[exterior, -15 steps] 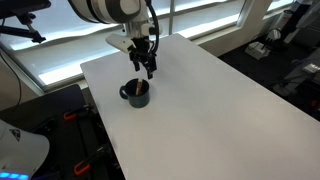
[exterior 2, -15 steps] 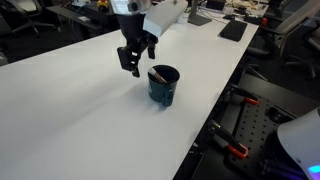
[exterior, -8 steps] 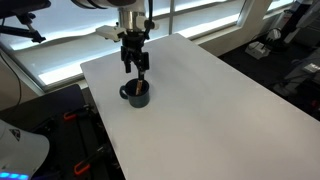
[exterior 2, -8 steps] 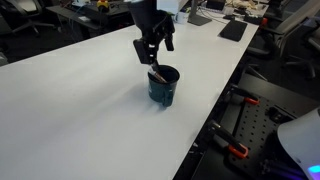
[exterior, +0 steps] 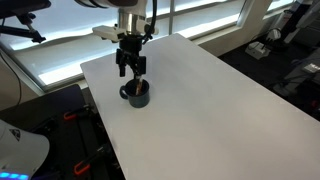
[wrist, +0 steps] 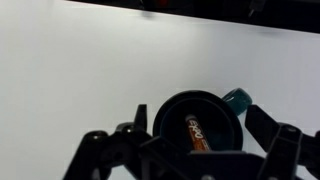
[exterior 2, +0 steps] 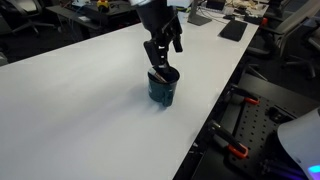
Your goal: Remove the marker from the cup
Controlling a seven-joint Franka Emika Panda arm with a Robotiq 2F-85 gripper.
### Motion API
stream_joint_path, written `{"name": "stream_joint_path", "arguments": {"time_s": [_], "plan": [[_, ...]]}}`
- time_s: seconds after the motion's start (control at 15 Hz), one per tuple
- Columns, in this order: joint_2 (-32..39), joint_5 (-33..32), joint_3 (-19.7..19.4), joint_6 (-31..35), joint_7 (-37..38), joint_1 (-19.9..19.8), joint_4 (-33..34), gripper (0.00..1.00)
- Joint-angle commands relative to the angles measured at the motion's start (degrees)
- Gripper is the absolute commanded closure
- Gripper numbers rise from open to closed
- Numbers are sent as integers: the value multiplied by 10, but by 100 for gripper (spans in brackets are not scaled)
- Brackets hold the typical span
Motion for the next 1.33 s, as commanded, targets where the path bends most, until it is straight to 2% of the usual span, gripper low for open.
{"name": "stream_joint_path", "arguments": {"time_s": [0.0,0.27,0.47,1.0,1.27], "plan": [[32,-4,7,56,-20,-11,-1,0],[52,10,6,159,-78,-24,-17,0],[67,15,5,207,-113,-33,-21,0],[67,32,7,211,-149,-44,-25,0],[2,62,12,240,-140,-44,-68,0]]}}
